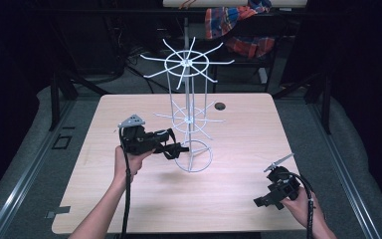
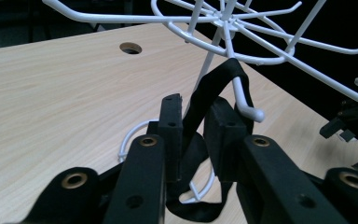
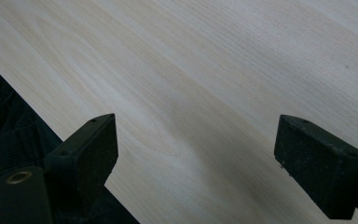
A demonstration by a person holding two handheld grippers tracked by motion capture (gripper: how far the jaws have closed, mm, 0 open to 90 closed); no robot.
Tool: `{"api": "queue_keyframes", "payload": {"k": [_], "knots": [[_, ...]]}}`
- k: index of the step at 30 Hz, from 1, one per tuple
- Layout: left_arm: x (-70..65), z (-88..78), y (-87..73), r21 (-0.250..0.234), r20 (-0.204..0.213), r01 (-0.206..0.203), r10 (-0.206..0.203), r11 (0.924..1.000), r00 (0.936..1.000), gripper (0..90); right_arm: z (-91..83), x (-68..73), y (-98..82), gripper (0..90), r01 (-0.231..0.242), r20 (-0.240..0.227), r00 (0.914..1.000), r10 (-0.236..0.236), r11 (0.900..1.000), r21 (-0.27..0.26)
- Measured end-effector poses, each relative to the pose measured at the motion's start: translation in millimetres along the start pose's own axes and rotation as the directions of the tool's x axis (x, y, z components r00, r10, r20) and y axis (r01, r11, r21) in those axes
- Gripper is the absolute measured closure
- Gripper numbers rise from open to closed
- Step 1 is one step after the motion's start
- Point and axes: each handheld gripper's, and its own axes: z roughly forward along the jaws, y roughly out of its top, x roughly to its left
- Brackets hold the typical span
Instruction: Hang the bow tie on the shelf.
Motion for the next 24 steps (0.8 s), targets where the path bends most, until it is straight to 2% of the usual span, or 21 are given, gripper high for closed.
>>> {"api": "queue_keyframes", "payload": {"k": [2, 3, 4, 5, 7, 8, 9, 10, 12, 13, 15, 16, 19, 24], "knots": [[0.2, -0.6, 0.0, 0.022, 0.002, 0.001, -0.001, 0.9998, 1.0, 67.7, -3.1, -1.8, 1.5, 13.2, 0.031, 0.014, 0.9994, -0.031, 0.999, 0.037], [0.2, -0.6, 0.0, 0.022, 0.002, 0.001, -0.001, 0.9998, 1.0, 64.3, -3.1, -1.8, 1.5, 13.2, 0.031, 0.014, 0.9994, -0.031, 0.999, 0.037], [0.1, -1.0, -0.2, 0.033, 0.002, 0.006, -0.006, 0.9994, 1.0, 64.3, -3.8, -2.4, 2.1, 13.2, 0.041, 0.002, 0.9991, -0.041, 0.998, 0.048], [0.0, -1.8, -0.1, 0.056, -0.004, 0.009, -0.008, 0.9984, 1.0, 53.4, -2.6, -0.8, 1.8, 13.2, 0.031, -0.001, 0.9995, -0.031, 0.999, 0.041], [-0.4, -3.9, -0.8, 0.076, -0.036, 0.002, 0.001, 0.9971, 0.9994, 43.0, -3.0, -1.4, 2.4, 13.2, 0.043, -0.001, 0.9991, -0.043, 0.998, 0.056], [0.1, -5.5, -1.5, 0.086, -0.044, 0.0, 0.004, 0.9963, 0.999, 39.5, -3.1, -1.5, 2.4, 13.2, 0.041, -0.002, 0.9991, -0.041, 0.998, 0.055], [0.5, -7.0, -2.4, 0.088, -0.057, 0.003, 0.002, 0.9961, 0.9984, 36.2, -1.8, -0.6, 1.2, 13.2, 0.024, 0.0, 0.9997, -0.024, 0.999, 0.033], [1.6, -8.2, -3.3, 0.094, -0.058, 0.004, 0.002, 0.9956, 0.9983, 32.7, -3.9, -2.5, 2.0, 13.2, 0.048, 0.004, 0.9988, -0.049, 0.997, 0.062], [2.5, -10.3, -4.3, 0.102, -0.065, 0.006, 0.001, 0.9948, 0.9979, 29.8, -4.4, -3.0, 2.2, 13.2, 0.054, 0.004, 0.9985, -0.055, 0.996, 0.07], [3.2, -13.1, -5.6, 0.112, -0.065, 0.007, 0.0, 0.9937, 0.9979, 24.3, -4.9, -3.3, 2.4, 13.2, 0.063, 0.005, 0.998, -0.064, 0.995, 0.08], [3.7, -15.7, -6.5, 0.126, -0.074, 0.0, 0.009, 0.992, 0.9972, 22.3, -4.7, -2.8, 2.1, 13.2, 0.06, 0.006, 0.9982, -0.06, 0.995, 0.075], [3.4, -16.9, -7.2, 0.13, -0.078, 0.005, 0.005, 0.9915, 0.997, 21.2, -3.9, -1.5, 1.4, 13.2, 0.041, 0.0, 0.9991, -0.041, 0.998, 0.055], [2.7, -20.2, -9.2, 0.15, -0.088, 0.001, 0.012, 0.9886, 0.9961, 18.2, -5.1, -1.0, 2.1, 13.2, 0.051, 0.018, 0.9985, -0.052, 0.997, 0.06], [1.0, -27.5, -10.2, 0.163, -0.11, 0.001, 0.017, 0.9866, 0.9938, 15.3, -4.1, -0.1, 2.4, 13.2, 0.043, 0.002, 0.999, -0.044, 0.997, 0.056]]}}
